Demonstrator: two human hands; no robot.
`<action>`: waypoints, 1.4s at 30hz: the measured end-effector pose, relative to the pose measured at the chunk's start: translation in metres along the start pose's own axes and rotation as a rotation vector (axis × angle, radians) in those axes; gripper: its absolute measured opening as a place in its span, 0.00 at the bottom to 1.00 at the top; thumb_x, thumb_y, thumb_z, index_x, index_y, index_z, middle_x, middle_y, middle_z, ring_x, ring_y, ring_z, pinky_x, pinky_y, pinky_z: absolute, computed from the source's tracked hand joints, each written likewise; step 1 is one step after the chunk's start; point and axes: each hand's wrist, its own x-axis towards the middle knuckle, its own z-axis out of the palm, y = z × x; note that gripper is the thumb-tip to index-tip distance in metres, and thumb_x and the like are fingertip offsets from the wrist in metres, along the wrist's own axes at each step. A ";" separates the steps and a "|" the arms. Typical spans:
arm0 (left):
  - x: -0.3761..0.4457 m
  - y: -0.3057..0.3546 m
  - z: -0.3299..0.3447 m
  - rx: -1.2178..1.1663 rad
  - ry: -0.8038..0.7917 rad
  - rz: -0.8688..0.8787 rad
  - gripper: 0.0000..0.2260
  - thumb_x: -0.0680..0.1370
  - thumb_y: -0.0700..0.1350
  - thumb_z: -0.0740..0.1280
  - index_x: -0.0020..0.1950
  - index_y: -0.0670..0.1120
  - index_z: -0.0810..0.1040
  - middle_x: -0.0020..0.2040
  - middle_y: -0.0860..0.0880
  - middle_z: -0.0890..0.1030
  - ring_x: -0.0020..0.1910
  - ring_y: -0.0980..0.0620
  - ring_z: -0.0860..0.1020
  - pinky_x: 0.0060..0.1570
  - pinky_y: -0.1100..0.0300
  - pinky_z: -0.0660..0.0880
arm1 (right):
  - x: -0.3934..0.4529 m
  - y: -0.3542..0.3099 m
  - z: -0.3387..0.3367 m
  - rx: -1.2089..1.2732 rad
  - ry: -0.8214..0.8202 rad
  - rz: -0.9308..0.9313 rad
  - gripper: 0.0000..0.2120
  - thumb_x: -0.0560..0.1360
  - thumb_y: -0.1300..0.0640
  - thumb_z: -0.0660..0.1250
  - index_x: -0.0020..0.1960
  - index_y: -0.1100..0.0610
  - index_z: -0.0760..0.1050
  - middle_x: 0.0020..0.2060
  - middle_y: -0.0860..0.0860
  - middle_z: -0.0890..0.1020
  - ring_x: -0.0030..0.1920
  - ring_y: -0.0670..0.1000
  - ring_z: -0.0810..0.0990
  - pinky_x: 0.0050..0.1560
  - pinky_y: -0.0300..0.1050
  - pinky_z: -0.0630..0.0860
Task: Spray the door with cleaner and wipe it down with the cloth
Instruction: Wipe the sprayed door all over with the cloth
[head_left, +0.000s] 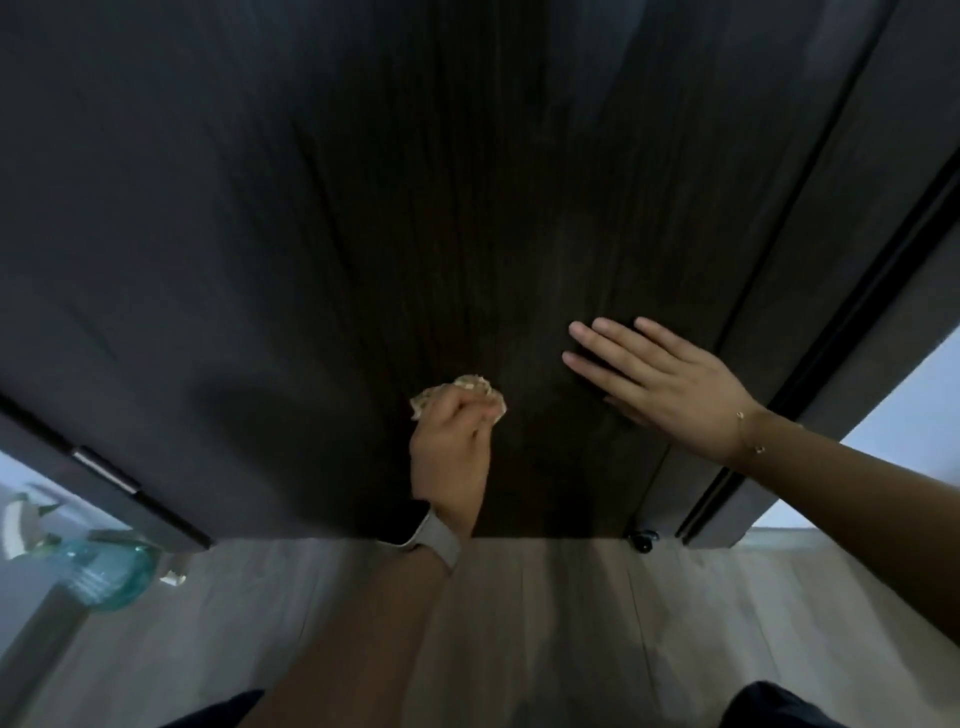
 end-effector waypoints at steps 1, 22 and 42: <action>-0.003 -0.010 -0.002 0.029 -0.055 0.069 0.04 0.74 0.35 0.70 0.45 0.41 0.84 0.48 0.48 0.81 0.51 0.55 0.76 0.61 0.73 0.66 | 0.000 0.001 0.002 -0.016 0.000 0.000 0.35 0.79 0.53 0.65 0.80 0.56 0.51 0.80 0.56 0.50 0.79 0.56 0.50 0.78 0.52 0.47; 0.094 -0.024 -0.031 0.151 -0.521 0.985 0.11 0.79 0.33 0.64 0.60 0.38 0.81 0.62 0.42 0.80 0.63 0.47 0.78 0.63 0.52 0.75 | -0.020 0.021 0.024 -0.046 0.153 0.024 0.29 0.79 0.47 0.62 0.79 0.49 0.59 0.78 0.55 0.58 0.78 0.57 0.54 0.78 0.53 0.46; 0.099 -0.006 -0.028 0.289 -0.309 1.001 0.11 0.74 0.38 0.74 0.56 0.42 0.84 0.57 0.43 0.83 0.57 0.46 0.78 0.54 0.51 0.73 | -0.022 0.025 0.022 -0.024 0.100 0.012 0.31 0.80 0.47 0.62 0.79 0.49 0.56 0.79 0.54 0.53 0.79 0.56 0.50 0.78 0.52 0.45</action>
